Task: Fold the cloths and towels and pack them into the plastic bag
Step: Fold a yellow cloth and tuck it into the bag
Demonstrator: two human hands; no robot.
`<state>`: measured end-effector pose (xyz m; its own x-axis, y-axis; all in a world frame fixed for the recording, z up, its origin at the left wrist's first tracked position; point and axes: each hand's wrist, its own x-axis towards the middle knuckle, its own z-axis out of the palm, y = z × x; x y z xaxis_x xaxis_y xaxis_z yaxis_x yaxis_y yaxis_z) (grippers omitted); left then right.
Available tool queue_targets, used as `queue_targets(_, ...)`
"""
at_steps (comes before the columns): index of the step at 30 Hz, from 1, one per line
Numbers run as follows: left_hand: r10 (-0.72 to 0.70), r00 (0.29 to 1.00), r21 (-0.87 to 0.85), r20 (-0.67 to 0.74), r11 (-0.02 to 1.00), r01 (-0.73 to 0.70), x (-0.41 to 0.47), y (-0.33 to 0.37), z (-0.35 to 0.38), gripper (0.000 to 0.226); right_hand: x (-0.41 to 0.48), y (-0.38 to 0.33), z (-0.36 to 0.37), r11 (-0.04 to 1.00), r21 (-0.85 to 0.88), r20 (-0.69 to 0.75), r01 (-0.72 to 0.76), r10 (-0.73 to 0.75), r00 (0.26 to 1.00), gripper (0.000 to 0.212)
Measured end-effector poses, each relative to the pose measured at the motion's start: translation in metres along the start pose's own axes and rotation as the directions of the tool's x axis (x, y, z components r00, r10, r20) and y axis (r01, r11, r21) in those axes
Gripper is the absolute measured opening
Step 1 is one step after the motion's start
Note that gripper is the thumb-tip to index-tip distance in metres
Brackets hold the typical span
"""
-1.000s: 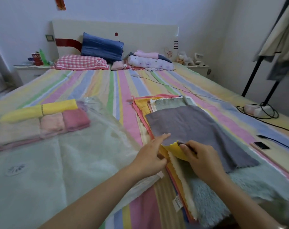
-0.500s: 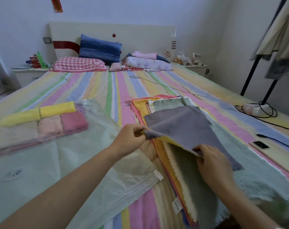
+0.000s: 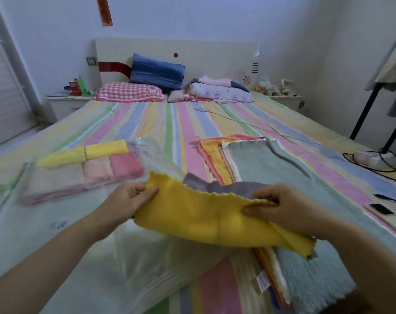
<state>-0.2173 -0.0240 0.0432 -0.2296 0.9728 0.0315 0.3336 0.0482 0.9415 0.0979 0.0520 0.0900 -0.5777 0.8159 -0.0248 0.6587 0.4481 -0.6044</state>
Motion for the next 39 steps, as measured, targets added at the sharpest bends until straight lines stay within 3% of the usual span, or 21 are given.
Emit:
queue_targets(3, -0.17, 0.96, 0.147, 0.224, 0.979, 0.139, -0.017, -0.023, 0.0, 0.035, -0.001, -0.005, -0.001, 0.992, -0.079, 0.353, -0.097, 0.119, 0.928, 0.041)
queue_targets(5, -0.248, 0.91, 0.216, 0.332, 0.959, 0.182, -0.02, -0.037, 0.002, 0.033, 0.004, 0.0, 0.004, 0.984, -0.129, 0.405, -0.12, 0.163, 0.9, 0.037)
queue_targets(9, -0.256, 0.945, 0.229, 0.204, 0.951, 0.208, -0.007, -0.047, 0.013, 0.034, 0.014, 0.016, 0.007, 0.937, -0.307, 0.406, -0.168, 0.289, 0.867, 0.033)
queue_targets(11, -0.219, 0.971, 0.148, 0.1, 0.968, 0.203, 0.006, -0.043, 0.019, 0.025, 0.018, 0.029, 0.004, 0.899, -0.393, 0.437, -0.194, 0.368, 0.821, 0.045)
queue_targets(13, -0.166, 0.986, 0.071, 0.016, 0.984, 0.164, 0.023, -0.04, 0.025, 0.022, 0.026, 0.043, -0.001, 0.87, -0.428, 0.39, -0.244, 0.422, 0.819, 0.056)
queue_targets(15, -0.13, 0.99, 0.063, -0.06, 0.989, 0.134, 0.043, -0.04, 0.032, 0.021, 0.037, 0.055, -0.006, 0.869, -0.382, 0.248, -0.315, 0.425, 0.871, 0.056)
queue_targets(18, -0.121, 0.978, 0.099, -0.17, 0.985, 0.139, 0.076, -0.051, 0.041, 0.029, 0.056, 0.074, -0.006, 0.895, -0.159, -0.045, -0.417, 0.415, 0.909, 0.05)
queue_targets(20, -0.146, 0.968, 0.137, -0.204, 0.975, 0.176, 0.096, -0.062, 0.045, 0.033, 0.066, 0.087, 0.001, 0.896, -0.058, -0.123, -0.44, 0.431, 0.894, 0.045)
queue_targets(25, -0.232, 0.949, 0.074, -0.215, 0.965, 0.253, 0.121, -0.081, 0.054, 0.023, 0.073, 0.126, 0.016, 0.852, 0.134, -0.231, -0.506, 0.523, 0.82, 0.038)
queue_targets(29, -0.301, 0.945, -0.026, -0.128, 0.954, 0.3, 0.125, -0.081, 0.058, 0.024, 0.071, 0.142, 0.019, 0.801, 0.333, -0.247, -0.498, 0.583, 0.774, 0.042)
queue_targets(35, -0.292, 0.943, 0.103, -0.163, 0.945, 0.31, 0.135, -0.086, 0.063, 0.029, 0.081, 0.143, 0.025, 0.816, 0.37, -0.252, -0.443, 0.548, 0.798, 0.019)
queue_targets(39, -0.266, 0.94, 0.209, -0.215, 0.927, 0.31, 0.136, -0.092, 0.063, 0.032, 0.085, 0.144, 0.025, 0.805, 0.416, -0.26, -0.423, 0.551, 0.793, 0.015)
